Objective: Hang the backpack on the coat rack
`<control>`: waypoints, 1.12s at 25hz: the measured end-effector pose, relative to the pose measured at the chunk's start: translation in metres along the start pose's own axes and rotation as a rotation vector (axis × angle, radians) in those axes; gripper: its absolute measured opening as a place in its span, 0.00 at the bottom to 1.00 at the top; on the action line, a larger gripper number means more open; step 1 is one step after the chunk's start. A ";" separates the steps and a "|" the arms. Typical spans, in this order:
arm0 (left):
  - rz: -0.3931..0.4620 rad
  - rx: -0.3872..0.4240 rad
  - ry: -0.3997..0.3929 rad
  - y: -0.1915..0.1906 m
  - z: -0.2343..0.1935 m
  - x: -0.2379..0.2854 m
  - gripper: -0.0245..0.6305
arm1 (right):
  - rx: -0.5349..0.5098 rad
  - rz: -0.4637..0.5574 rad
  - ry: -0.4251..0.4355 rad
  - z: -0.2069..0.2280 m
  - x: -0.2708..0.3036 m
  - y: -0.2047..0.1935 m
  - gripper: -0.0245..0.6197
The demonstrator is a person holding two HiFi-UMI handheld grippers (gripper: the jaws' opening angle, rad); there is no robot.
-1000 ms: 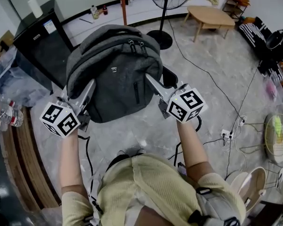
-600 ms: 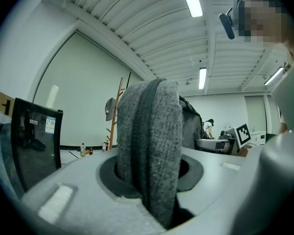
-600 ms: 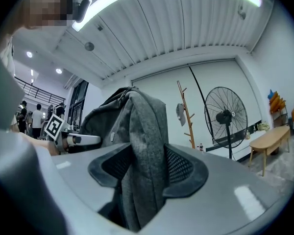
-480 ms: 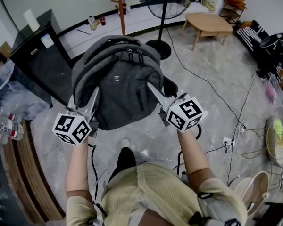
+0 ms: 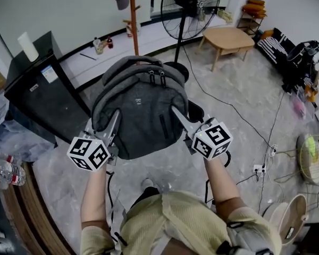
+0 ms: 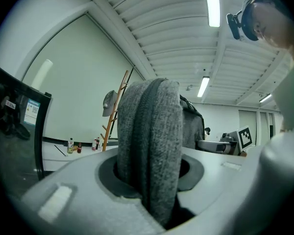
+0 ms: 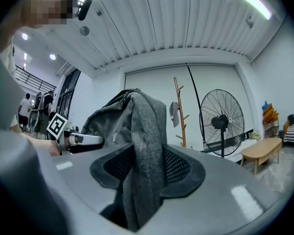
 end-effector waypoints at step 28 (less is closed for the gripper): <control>-0.077 -0.026 -0.004 0.003 -0.147 0.152 0.21 | 0.101 -0.043 -0.060 0.102 0.172 -0.032 0.30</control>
Point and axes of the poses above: the fingertips, and each gripper's own axes: x forward along the fingers, z to its right, y out of its top, the point moved 10 cm from there along -x, backward along the fingers, and after that the axes turned 1 degree about -x, right-handed, at the moved point
